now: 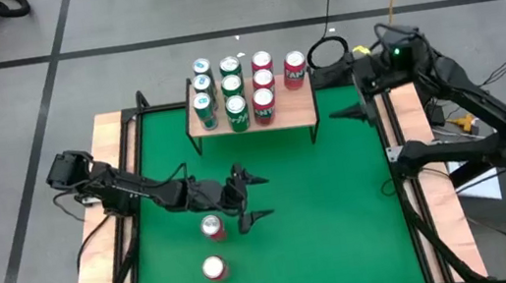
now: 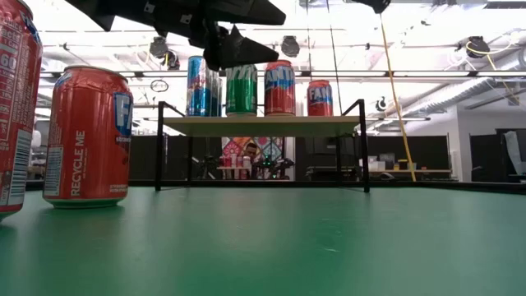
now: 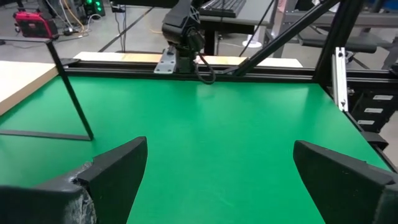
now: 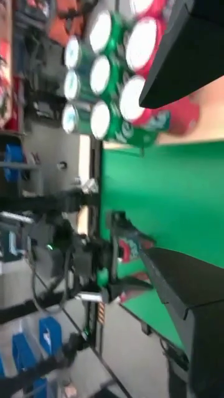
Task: Place canned beverage on shelf
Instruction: Put the orange soda can on the shelf aligned with the other orange soda can
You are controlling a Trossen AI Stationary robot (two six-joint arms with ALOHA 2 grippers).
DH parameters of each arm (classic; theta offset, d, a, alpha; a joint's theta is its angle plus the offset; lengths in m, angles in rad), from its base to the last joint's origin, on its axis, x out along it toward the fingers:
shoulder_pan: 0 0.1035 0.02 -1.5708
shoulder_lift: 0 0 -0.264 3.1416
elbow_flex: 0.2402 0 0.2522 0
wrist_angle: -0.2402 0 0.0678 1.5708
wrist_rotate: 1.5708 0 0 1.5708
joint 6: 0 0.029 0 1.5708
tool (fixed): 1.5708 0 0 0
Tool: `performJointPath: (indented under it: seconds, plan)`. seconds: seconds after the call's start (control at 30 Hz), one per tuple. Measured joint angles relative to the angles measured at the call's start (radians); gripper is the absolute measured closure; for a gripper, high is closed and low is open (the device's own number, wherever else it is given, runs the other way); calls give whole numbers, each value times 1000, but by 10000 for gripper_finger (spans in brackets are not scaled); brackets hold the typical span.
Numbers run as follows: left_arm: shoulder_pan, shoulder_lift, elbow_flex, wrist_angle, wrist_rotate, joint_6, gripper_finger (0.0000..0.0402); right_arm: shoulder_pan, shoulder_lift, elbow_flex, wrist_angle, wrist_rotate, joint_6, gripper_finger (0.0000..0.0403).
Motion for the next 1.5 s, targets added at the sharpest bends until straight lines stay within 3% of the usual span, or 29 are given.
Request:
performJointPath:
  seconds: [0.33,0.93,1.2,1.33,1.5]
  plan:
    - [-55,-1,0,-4,-30,-6,4,307,-40,-200,188,244,79,25]
    - [-197,-71,1,-137,-199,-45,4,686,-35,-561,642,609,200,25]
    - [-258,-107,0,-286,-314,-128,4,779,72,-654,867,679,238,25]
    - [-288,-138,1,-330,-339,-140,4,818,168,-657,917,767,236,25]
    - [-316,-177,1,-474,-341,-210,4,860,304,-657,1073,770,236,25]
